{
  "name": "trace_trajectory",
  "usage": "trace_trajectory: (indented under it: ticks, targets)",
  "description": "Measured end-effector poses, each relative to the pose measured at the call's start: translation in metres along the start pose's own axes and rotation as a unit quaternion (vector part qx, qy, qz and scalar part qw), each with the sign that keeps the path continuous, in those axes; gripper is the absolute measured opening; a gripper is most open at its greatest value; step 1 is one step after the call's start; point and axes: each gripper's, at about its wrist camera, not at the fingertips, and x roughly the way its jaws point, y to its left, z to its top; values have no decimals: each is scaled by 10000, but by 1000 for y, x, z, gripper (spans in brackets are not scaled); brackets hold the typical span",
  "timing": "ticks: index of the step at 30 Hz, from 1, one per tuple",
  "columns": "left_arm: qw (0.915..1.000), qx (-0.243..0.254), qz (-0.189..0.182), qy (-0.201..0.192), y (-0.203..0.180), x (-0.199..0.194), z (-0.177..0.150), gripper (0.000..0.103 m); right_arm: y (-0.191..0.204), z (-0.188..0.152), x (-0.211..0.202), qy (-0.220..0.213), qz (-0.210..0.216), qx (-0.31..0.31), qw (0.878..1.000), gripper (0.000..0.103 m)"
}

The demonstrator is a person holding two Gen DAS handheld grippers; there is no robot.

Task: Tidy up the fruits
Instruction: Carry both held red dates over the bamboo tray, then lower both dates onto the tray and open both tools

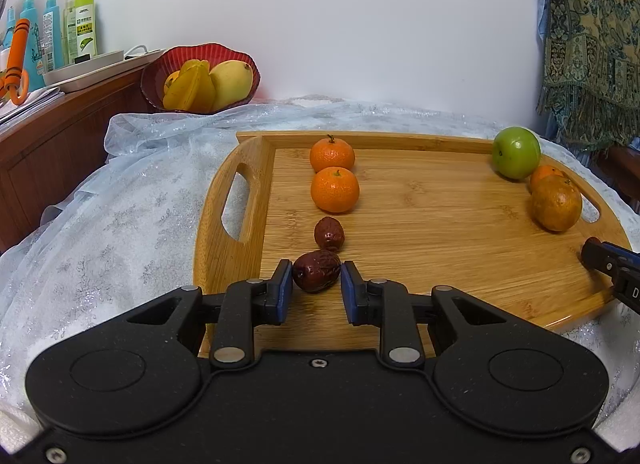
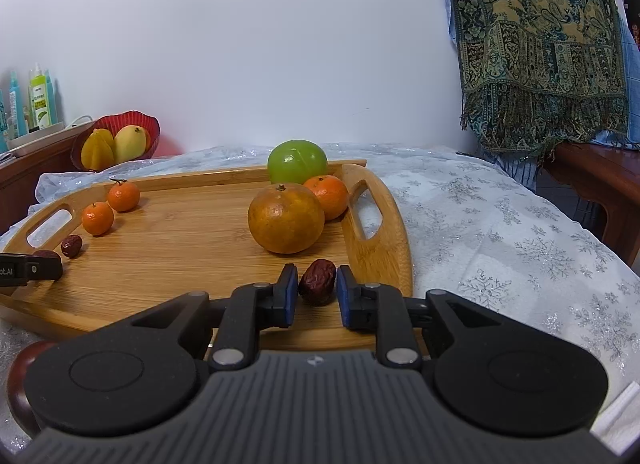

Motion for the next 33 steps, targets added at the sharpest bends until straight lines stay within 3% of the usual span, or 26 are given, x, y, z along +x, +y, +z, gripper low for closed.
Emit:
trace_trajectory:
  ticks: [3,12,23,33]
  targets:
    - [10000,-6,5,12,0,0,0,25,0,0,-1,-19,26,8,10000,46]
    - [10000,2,69,55,1,-7,-2,38,-2,-1,-8,-205,158,0,9997,63]
    - [9999,106,65,-66,-5,-29,-4,64,2,-4,-24,-646,341,-169,9972,88]
    - [9998,171,-52,-67,-10,-53,-18,77,9,-15,-37,-723,378,-310,9962,91]
